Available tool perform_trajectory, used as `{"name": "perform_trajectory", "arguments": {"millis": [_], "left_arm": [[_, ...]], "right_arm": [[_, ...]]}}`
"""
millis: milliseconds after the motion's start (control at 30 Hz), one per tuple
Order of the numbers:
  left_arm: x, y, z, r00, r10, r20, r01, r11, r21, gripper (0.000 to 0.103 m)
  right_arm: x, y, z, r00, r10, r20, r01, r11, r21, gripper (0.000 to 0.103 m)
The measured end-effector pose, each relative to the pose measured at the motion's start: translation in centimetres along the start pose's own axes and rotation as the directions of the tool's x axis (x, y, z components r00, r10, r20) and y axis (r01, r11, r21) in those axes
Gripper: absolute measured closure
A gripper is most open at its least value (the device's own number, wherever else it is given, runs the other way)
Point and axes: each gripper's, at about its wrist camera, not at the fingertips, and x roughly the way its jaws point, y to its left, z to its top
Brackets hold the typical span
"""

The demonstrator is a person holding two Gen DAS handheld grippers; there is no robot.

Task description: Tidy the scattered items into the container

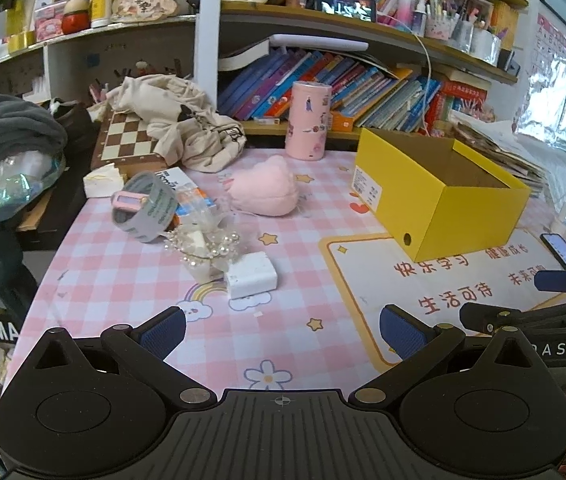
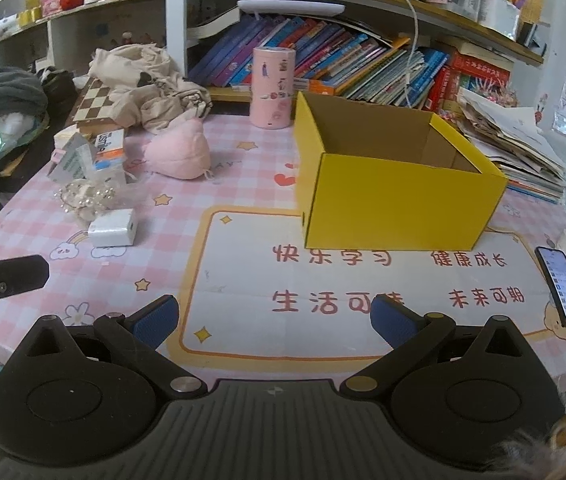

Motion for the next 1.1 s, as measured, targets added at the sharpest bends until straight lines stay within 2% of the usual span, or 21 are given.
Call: {"name": "perform_trajectory", "arguments": {"millis": [233,467,533,633,800,967,1100], "left_arm": [[-0.6,1.4,0.0,0.998,0.047,0.045,-0.045,0.997,-0.056,0.000],[-0.6,2.1,0.2,0.997,0.047,0.059,-0.042,0.995,-0.087,0.000],[-0.2,2.1,0.3,0.998,0.040,0.053,-0.034,0.995,-0.097,0.000],[0.3,2.4,0.4,0.998,0.043,0.041,-0.038,0.993,-0.111,0.000],[0.6,3.7,0.8,0.992,0.120,0.047,-0.109,0.977,-0.183,0.000],[1.4,5.2,1.0,0.979,0.201,0.026,-0.186,0.944,-0.271,0.000],[2.1,5.9,1.1,0.970,0.241,0.009,-0.225,0.920,-0.322,0.000]], "right_arm": [[0.6,1.1,0.6,0.999,0.041,0.009,-0.041,0.998,-0.040,0.000],[1.4,1.8,1.5,0.996,0.092,0.016,-0.091,0.993,-0.071,0.002],[1.7,2.0,1.8,0.994,0.112,0.011,-0.110,0.990,-0.085,0.003],[2.6,2.3,2.6,0.989,0.151,0.004,-0.149,0.983,-0.105,0.012],[4.6,3.8,4.4,0.969,0.246,-0.018,-0.246,0.954,-0.174,0.021],[6.9,5.5,6.1,0.946,0.321,-0.050,-0.323,0.912,-0.252,0.024],[9.4,6.9,7.0,0.915,0.387,-0.120,-0.404,0.861,-0.308,0.024]]}}
